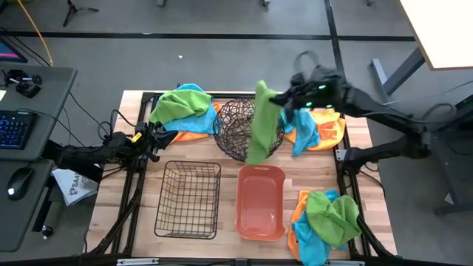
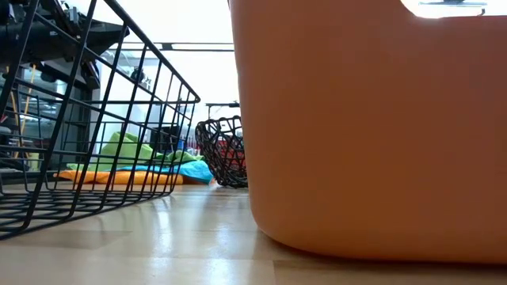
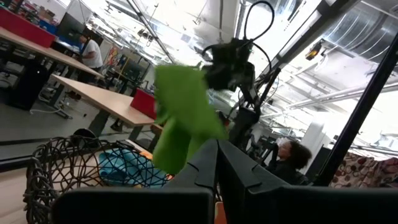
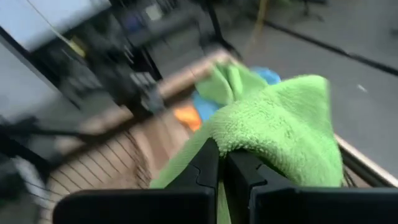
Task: Sort microfiber towel by color & place in baskets
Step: Put the top right green microfiber towel into the black woven basket
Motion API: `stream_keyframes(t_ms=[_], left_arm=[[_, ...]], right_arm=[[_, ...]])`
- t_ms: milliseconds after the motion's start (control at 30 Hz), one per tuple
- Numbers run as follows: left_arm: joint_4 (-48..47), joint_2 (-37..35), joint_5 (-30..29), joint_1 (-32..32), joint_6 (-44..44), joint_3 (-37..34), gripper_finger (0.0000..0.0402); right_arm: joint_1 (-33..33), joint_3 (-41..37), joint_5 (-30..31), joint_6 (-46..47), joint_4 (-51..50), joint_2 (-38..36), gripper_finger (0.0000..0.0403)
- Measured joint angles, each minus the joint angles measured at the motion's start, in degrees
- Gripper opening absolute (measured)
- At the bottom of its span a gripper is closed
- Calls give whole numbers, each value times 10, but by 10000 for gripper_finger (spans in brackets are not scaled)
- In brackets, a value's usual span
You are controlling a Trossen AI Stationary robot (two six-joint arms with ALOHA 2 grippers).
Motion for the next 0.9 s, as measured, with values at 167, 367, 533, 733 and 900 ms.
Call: stream_keyframes(t_ms=[167,367,533,733,900], left_arm=[[0,0,0,0,0,0,0],[0,0,0,0,0,0,0],[0,0,0,0,0,0,0],[0,0,0,0,0,0,0],[0,0,0,0,0,0,0]], right_arm=[[29,0,18,-9,24,83,2],[39,0,-8,-22,12,133,3],[29,0,-4,-8,-43,139,24],[19,-1,-48,16,-44,139,127],[26,0,-81,2,-45,136,239]])
